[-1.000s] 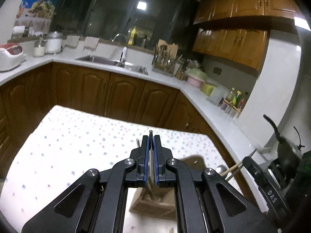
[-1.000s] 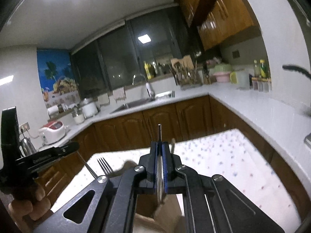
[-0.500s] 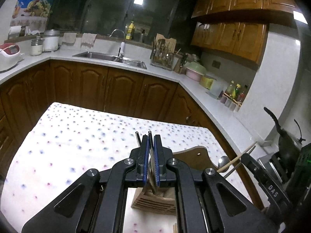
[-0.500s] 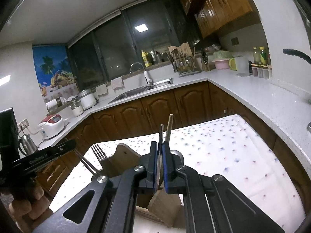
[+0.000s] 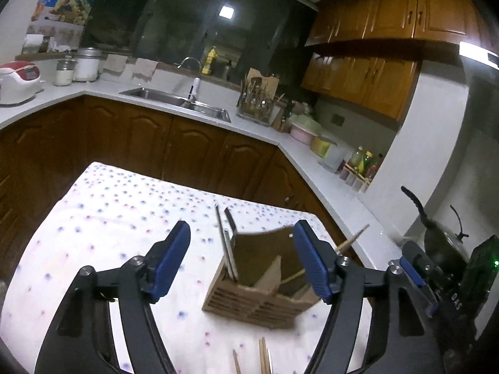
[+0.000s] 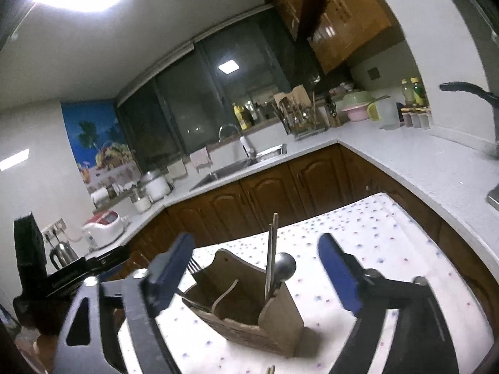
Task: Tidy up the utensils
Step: 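Lower both chopsticks into the holder while both tools open to release them, then move both open tools back down over the remaining chopsticks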
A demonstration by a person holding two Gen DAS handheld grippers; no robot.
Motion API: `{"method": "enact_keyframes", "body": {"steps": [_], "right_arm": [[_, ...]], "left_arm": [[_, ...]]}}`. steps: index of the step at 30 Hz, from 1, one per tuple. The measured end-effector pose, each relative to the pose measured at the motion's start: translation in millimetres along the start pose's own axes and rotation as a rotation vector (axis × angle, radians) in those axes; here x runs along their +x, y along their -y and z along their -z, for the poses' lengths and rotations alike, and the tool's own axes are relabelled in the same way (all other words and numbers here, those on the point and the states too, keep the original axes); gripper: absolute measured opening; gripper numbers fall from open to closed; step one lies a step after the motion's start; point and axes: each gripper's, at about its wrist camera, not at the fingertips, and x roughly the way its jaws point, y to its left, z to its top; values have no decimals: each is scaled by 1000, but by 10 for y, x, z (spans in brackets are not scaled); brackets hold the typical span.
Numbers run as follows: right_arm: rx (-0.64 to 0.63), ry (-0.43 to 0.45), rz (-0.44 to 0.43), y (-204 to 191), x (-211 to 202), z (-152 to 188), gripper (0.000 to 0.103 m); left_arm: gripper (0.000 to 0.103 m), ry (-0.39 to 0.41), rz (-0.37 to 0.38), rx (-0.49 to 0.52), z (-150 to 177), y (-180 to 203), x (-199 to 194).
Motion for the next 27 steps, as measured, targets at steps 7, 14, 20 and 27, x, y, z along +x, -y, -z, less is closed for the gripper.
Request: {"method": "enact_keyframes", "body": {"steps": [7,14,20,27], "right_arm": [[18,-7,2,55,-329,195,93],[27,-56,13,104,-592,468,93],[30,-93,30,121,-765,727,93],[27,-171,49,156,-808,1059,93]], "left_arm": [[74,0,-36,23,299,-41,-332],[74,-30,-40,-14,529,-148,-539],[74,-109,-64,-43,903,-277,-548],[74,-202,-111,-65,1256,-392,-452]]}}
